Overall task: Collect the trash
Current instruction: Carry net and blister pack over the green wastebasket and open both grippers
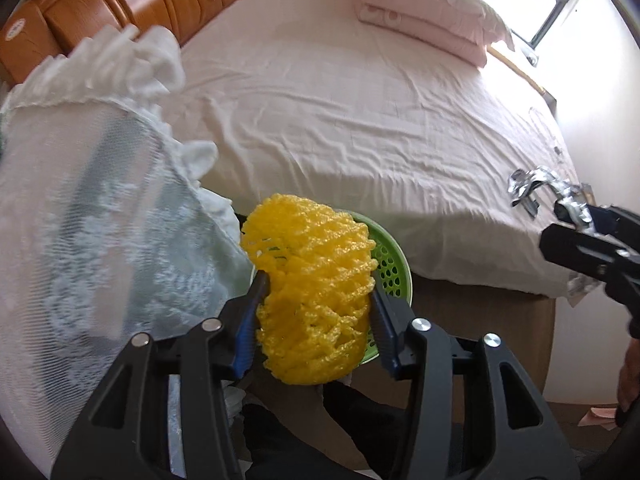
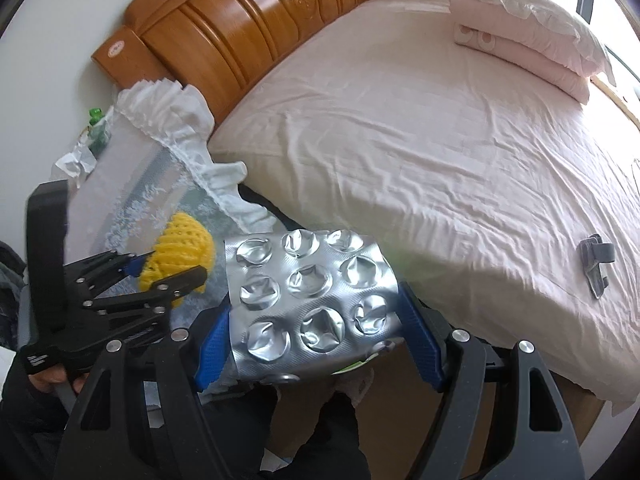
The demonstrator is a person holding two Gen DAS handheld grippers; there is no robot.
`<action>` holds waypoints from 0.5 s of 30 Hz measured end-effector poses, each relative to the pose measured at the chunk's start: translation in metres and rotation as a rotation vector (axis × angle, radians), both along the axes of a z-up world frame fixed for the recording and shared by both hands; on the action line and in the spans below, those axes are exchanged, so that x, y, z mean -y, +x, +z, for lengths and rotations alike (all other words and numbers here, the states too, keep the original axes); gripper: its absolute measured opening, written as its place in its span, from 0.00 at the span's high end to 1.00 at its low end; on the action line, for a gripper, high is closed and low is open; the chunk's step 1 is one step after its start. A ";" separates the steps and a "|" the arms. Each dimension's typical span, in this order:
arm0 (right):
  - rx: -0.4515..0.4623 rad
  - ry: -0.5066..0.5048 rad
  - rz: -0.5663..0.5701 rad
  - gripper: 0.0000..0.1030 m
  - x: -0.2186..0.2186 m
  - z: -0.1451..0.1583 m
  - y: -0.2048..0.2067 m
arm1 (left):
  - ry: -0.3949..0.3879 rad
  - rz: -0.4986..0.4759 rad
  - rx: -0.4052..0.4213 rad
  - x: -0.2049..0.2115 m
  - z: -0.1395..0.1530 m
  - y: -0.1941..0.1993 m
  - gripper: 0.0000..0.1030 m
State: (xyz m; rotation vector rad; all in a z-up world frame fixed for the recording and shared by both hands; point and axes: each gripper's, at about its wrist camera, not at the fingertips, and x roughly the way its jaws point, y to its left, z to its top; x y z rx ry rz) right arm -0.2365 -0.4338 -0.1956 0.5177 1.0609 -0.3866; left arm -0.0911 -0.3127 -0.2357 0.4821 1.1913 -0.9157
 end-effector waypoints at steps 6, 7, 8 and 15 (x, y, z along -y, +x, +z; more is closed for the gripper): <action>-0.021 0.015 0.019 0.27 0.009 -0.012 0.003 | 0.025 -0.006 -0.006 0.012 -0.011 -0.007 0.19; -0.022 0.018 0.019 0.27 0.011 -0.014 0.004 | 0.025 -0.007 -0.003 0.012 -0.010 -0.007 0.15; -0.023 0.023 0.018 0.27 0.013 -0.016 0.006 | 0.023 -0.008 0.000 0.012 -0.009 -0.007 0.12; -0.033 0.049 -0.003 0.27 0.017 -0.034 0.016 | 0.019 0.000 0.036 -0.001 0.016 -0.003 0.12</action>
